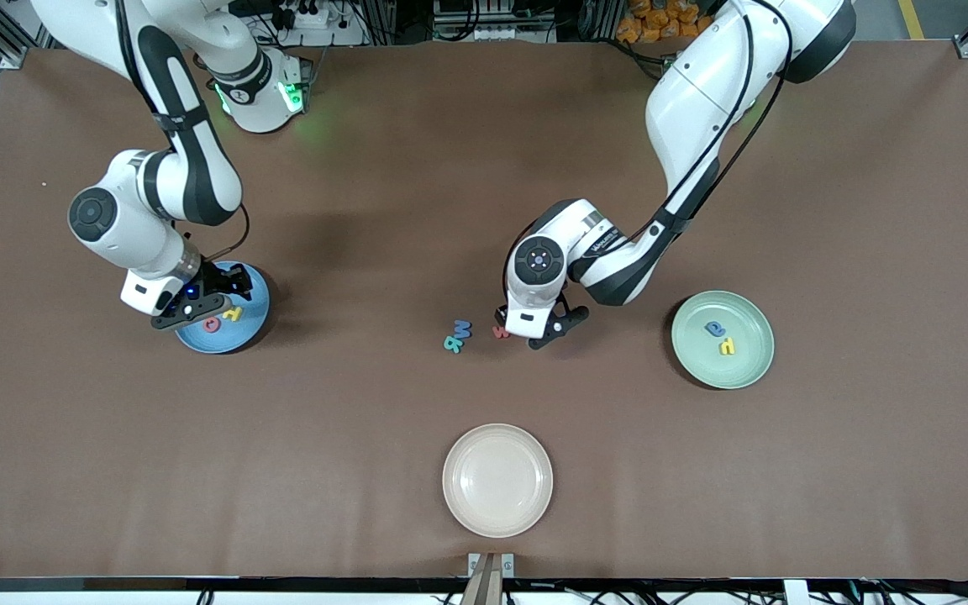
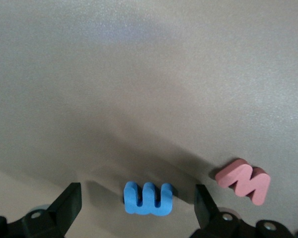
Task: Sort uppercase to blue plate, lowercase to green plate
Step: 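Grasp the blue E with the left gripper while the right gripper withdraws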
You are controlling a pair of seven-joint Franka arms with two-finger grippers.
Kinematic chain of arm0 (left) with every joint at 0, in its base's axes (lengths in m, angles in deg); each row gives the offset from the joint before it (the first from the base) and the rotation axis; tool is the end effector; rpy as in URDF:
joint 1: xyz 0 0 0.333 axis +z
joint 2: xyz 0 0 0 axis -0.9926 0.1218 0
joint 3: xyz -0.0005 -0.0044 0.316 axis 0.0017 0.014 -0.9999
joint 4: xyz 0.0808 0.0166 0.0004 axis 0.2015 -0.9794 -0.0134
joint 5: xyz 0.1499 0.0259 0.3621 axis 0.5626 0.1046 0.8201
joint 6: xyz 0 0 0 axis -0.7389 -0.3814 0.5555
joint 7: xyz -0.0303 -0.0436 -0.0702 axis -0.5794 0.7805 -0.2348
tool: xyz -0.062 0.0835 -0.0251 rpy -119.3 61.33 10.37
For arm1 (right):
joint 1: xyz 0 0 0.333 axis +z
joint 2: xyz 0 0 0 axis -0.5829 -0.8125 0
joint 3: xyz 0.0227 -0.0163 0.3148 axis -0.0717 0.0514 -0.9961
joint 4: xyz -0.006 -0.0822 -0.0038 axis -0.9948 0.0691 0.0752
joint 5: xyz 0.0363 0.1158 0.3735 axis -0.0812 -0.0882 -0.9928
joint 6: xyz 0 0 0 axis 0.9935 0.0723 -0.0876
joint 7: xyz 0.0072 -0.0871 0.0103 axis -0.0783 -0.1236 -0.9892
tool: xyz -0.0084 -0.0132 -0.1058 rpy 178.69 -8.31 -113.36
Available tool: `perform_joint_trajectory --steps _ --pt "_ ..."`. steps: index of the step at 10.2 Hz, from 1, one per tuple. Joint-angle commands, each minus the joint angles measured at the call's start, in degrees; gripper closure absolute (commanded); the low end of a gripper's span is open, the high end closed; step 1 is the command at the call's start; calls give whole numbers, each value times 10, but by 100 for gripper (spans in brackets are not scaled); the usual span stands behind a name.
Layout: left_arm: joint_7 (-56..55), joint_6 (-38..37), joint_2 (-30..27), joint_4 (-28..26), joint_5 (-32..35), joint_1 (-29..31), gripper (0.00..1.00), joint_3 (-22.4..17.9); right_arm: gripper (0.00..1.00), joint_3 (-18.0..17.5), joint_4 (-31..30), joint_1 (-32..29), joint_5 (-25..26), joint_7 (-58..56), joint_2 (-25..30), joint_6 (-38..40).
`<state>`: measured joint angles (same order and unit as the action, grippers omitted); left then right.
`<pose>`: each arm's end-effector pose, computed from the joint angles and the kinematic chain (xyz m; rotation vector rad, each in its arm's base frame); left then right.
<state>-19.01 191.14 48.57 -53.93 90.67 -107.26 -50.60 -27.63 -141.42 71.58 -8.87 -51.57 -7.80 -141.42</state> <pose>0.5142 -0.4578 0.1678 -2.9689 -0.8274 0.2115 0.5163 0.0410 0.2546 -3.0524 -0.4194 -0.0083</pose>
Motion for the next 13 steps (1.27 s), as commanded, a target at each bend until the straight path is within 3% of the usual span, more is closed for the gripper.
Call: perform_joint_trajectory --steps 1,2,3,9,13 --pt "-23 9 -5 -11 14 -4 60 -3 38 -3 15 28 -9 89 15 16" --pt "-44 9 -5 -12 14 -10 93 -3 38 -7 22 41 -14 133 14 16" --pt "-60 9 -4 -12 15 -13 100 -3 38 -10 28 54 -42 167 13 16" --pt "-44 -9 -48 -10 17 25 100 -3 39 -13 70 134 -201 278 -23 -6" --pt "74 -119 -86 -10 17 129 100 -2 38 -13 151 207 -205 301 -83 -18"
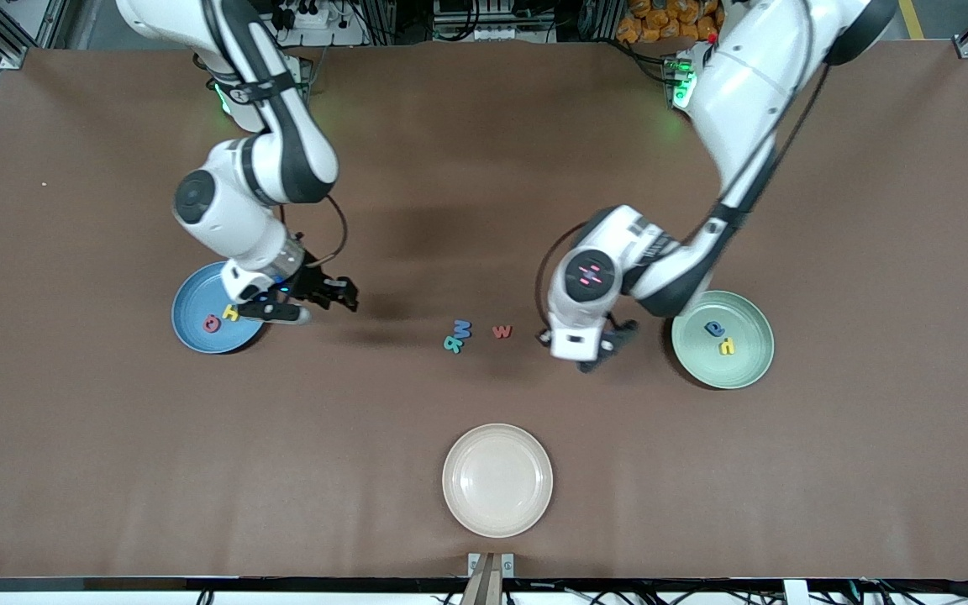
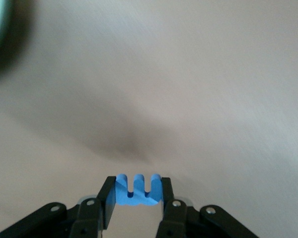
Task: Sort uppercase to blue plate, lowercase to green plate
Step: 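Place the E on the green plate while the right gripper reaches cyan b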
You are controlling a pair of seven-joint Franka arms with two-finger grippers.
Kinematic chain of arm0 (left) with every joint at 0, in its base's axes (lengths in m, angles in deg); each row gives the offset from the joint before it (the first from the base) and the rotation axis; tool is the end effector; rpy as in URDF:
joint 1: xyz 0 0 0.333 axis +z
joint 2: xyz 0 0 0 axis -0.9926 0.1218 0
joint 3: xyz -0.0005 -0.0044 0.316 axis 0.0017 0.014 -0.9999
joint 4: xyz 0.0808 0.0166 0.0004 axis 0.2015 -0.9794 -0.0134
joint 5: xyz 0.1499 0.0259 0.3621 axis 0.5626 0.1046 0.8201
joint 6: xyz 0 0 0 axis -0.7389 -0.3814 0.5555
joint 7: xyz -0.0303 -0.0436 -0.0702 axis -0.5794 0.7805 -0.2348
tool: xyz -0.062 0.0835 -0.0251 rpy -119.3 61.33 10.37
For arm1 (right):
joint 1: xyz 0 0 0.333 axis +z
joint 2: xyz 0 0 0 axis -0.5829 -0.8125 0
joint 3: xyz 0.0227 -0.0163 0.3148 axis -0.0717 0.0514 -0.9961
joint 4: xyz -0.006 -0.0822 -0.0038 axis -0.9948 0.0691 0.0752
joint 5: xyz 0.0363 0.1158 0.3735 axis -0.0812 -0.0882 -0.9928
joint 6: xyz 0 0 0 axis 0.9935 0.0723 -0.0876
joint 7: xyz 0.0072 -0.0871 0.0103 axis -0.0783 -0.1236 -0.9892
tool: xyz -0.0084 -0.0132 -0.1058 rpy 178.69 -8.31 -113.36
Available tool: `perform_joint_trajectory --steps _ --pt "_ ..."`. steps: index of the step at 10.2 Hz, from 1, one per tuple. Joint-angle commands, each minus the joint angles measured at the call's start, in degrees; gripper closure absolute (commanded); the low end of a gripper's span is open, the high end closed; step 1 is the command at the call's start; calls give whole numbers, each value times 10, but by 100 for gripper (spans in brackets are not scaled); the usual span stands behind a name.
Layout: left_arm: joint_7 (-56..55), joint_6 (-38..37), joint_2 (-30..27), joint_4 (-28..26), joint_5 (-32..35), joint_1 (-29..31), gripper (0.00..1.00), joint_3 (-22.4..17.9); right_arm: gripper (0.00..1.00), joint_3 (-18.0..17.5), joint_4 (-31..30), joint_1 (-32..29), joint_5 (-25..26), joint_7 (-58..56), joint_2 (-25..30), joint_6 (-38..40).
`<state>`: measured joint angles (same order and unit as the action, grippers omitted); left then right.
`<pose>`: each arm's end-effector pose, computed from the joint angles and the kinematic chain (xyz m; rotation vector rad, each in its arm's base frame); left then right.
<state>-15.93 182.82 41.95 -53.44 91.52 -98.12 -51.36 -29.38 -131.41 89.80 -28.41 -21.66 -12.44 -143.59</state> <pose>0.5883 -0.3575 0.2348 -2.8771 -0.9649 0.1562 0.5237 0.2421 0.2854 -2.8546 0.2106 -0.1082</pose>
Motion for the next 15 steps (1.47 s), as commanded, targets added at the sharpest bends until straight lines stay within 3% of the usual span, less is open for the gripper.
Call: perform_joint_trajectory --steps 1,3,5,7,8,9,15 --pt "86 -59 -23 -16 9 66 100 5 37 5 90 53 2 0 -58 7" --pt "167 -110 -25 -16 10 119 100 5 28 4 163 87 80 -3 -103 26" --pt "228 -133 -34 -16 10 164 100 5 26 -2 220 92 209 -55 -146 40" --pt "285 -165 -35 -17 10 199 100 5 27 -8 244 88 231 -162 -188 32" --pt "299 -175 -33 -17 10 213 63 5 28 -8 256 88 233 -185 -204 28" --pt "318 -176 -31 -18 19 227 1 5 28 -8 258 87 241 -200 -210 16" --pt "324 -121 -18 -9 63 237 0 3 36 -20 256 89 241 -202 -252 -52"
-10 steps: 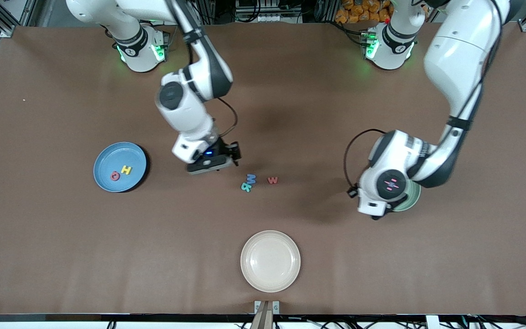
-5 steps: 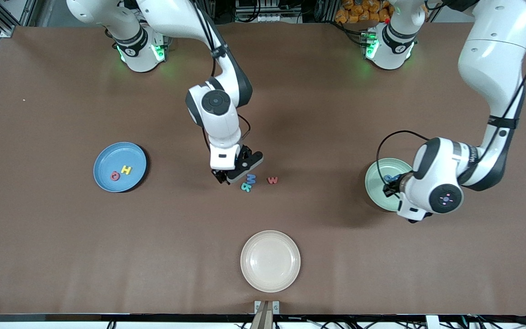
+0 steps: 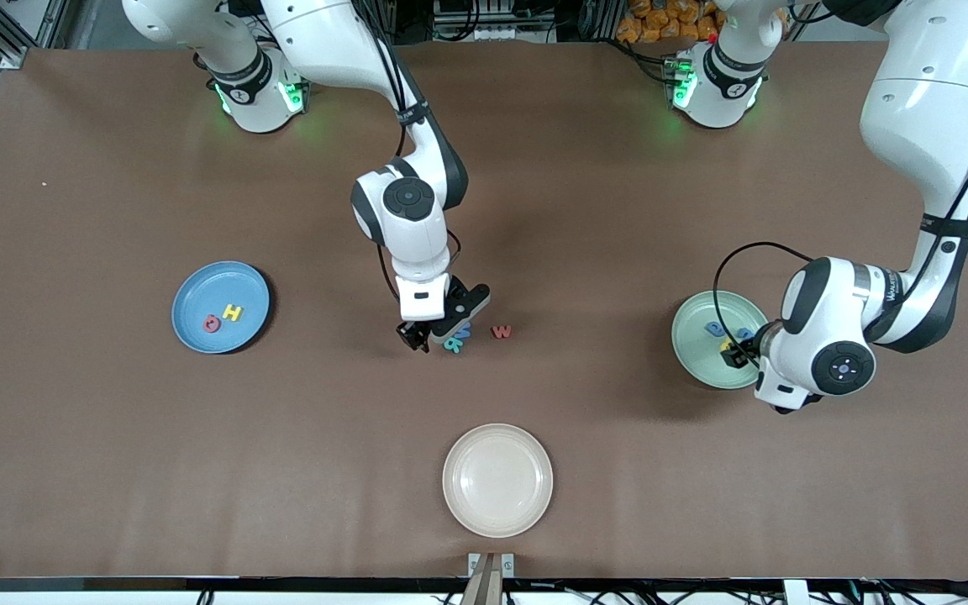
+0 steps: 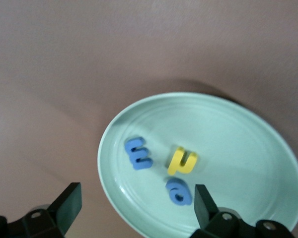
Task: Sort uppercase to blue plate, lowercase to green plate
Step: 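Grasp the cyan b with the right gripper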
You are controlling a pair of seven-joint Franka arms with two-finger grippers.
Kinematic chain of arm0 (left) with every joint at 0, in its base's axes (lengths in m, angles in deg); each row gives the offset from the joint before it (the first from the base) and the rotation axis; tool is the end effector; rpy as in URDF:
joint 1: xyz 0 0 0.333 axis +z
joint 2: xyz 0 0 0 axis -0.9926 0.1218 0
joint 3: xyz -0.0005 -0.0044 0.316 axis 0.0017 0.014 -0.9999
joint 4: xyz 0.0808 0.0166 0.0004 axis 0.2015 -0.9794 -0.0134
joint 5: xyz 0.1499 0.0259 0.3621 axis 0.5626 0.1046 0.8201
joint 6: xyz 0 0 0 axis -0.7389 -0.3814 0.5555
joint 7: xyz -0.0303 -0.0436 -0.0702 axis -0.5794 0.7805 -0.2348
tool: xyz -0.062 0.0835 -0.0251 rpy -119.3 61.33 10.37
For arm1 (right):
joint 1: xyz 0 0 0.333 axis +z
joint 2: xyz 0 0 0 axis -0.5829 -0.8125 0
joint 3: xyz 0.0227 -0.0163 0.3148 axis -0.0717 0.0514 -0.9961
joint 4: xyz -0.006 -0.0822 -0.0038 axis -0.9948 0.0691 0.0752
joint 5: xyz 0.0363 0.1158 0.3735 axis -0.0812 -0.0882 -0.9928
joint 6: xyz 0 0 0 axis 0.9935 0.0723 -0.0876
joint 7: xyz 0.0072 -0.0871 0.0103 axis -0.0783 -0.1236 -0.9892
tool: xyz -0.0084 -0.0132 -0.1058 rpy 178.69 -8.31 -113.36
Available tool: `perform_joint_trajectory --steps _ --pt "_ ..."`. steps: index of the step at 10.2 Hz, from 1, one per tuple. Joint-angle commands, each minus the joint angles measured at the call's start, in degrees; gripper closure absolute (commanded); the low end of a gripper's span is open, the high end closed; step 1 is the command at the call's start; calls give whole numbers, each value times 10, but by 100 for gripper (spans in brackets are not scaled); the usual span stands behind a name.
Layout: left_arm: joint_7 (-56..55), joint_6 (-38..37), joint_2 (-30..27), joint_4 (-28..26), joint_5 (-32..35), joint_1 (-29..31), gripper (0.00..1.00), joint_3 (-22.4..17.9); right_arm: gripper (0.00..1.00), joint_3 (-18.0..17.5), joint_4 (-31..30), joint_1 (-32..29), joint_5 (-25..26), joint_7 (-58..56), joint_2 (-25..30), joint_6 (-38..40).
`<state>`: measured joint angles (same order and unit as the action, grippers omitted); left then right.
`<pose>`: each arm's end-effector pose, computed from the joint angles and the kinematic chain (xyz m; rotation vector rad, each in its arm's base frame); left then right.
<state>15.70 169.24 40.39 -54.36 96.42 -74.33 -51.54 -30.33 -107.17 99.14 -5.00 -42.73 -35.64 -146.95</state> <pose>0.6537 -0.0744 0.2320 -2.7985 -0.6692 0.4249 0.5417 0.4298 0.2350 2.7454 1.2172 0.4209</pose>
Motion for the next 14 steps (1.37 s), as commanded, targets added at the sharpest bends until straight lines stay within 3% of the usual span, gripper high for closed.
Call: perform_joint_trajectory --steps 1,4,5,7,8,9,12,14 --pt "8 28 -2 0 13 -1 0 7 37 -18 12 -9 6 24 -24 -25" --pt "0 53 -1 0 15 -25 0 7 42 -28 17 -19 1 136 -28 -19" --pt "-3 62 -1 0 15 -30 0 7 39 -52 29 -50 -26 166 -25 -10" --pt "-15 77 1 0 13 -43 0 6 33 -56 75 -85 -139 217 -24 94" --pt "-18 80 1 0 14 -43 0 6 33 -57 82 -104 -156 285 -25 103" --pt "-18 84 1 0 13 -43 0 7 38 -57 82 -117 -163 339 -25 106" --pt "-21 92 5 0 13 -43 0 7 36 -59 94 -116 -156 592 -43 99" --pt "-21 94 6 0 12 -44 0 7 36 -59 108 -94 -137 659 -46 99"
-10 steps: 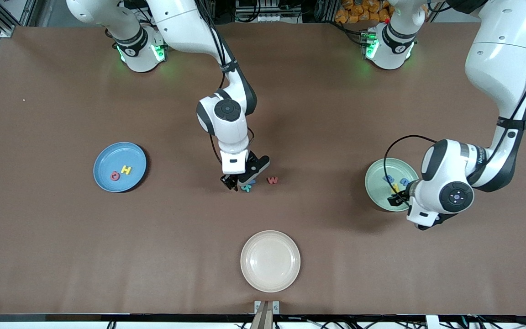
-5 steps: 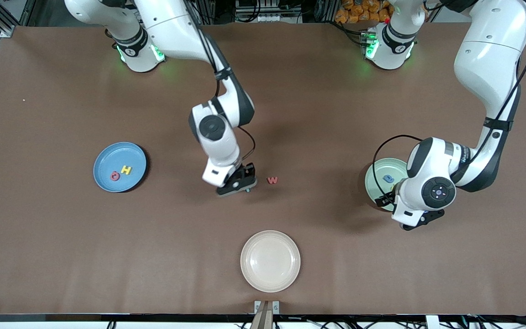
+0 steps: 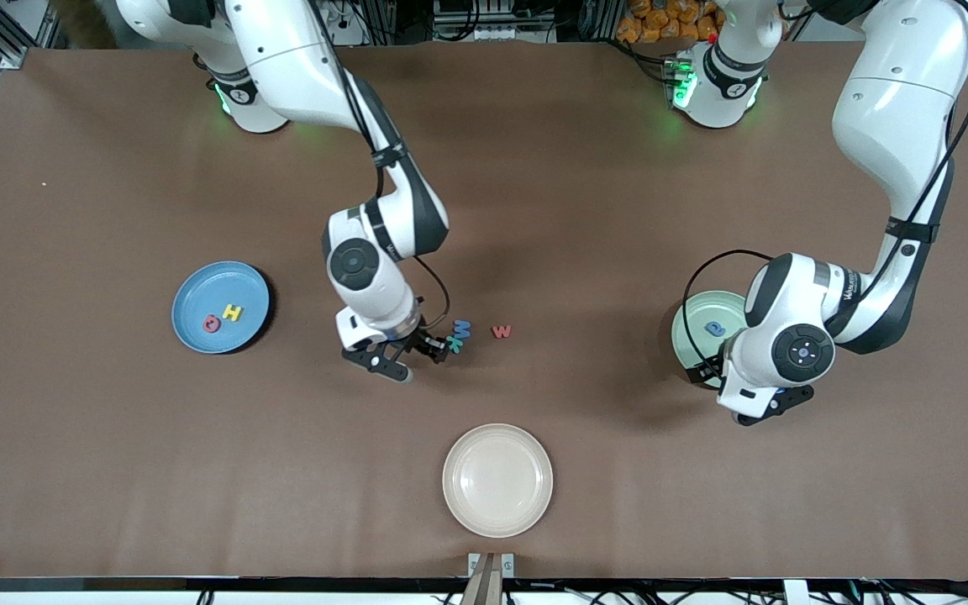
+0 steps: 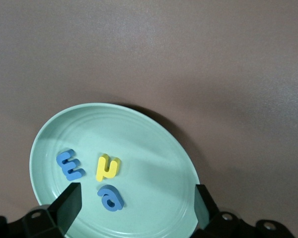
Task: Sort uppercase to blue plate, lowercase to green plate
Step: 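Grasp the cyan b with the right gripper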
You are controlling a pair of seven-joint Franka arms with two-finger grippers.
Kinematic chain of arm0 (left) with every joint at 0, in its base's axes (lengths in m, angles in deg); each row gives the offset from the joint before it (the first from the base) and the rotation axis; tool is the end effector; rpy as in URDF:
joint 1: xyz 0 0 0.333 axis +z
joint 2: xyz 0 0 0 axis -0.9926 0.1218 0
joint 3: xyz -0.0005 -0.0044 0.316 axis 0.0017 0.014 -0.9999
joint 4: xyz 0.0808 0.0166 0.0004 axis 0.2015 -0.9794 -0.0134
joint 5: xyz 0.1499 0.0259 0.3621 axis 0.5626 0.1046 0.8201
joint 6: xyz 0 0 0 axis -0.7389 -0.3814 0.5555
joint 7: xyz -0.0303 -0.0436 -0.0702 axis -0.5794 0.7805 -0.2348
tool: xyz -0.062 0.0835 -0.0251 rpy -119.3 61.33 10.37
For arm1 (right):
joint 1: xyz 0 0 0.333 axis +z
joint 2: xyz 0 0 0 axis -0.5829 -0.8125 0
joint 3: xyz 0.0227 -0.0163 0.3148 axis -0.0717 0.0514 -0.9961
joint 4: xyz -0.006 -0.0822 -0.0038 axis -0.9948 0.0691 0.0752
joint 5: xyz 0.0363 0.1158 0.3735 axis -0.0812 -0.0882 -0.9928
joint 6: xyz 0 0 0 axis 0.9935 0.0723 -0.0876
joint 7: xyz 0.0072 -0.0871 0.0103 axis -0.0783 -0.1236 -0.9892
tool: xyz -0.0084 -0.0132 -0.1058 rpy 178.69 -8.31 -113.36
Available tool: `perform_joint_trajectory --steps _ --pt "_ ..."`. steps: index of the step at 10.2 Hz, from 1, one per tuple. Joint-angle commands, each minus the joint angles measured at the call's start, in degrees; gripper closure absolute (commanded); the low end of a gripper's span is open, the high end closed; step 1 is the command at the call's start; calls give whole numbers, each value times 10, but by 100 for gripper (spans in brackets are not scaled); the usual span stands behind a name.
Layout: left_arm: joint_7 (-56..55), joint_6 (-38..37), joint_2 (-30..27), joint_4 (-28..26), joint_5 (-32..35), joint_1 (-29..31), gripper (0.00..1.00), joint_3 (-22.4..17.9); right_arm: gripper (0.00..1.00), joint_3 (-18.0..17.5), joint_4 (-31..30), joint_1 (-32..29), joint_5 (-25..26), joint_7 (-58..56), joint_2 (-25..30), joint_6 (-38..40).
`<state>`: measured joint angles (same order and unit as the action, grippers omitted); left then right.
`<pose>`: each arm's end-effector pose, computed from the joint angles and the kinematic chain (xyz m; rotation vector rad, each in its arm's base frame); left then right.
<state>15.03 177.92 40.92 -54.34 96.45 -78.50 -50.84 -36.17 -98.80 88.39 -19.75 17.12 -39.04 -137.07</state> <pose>0.6624 -0.1365 0.2356 -2.9179 -0.5821 0.2460 0.5892 0.3979 0.2211 -2.8961 0.7126 -0.1020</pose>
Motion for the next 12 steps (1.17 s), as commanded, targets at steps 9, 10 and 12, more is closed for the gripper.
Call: perform_joint_trajectory --steps 9,10,12 --pt "-13 7 4 -1 11 -1 0 0 36 -2 39 37 83 130 -62 -32" --pt "-12 7 4 -1 11 0 0 0 36 -3 41 37 82 131 -62 -31" --pt "-11 7 4 -1 10 1 0 0 37 -3 44 40 84 131 -62 -30"
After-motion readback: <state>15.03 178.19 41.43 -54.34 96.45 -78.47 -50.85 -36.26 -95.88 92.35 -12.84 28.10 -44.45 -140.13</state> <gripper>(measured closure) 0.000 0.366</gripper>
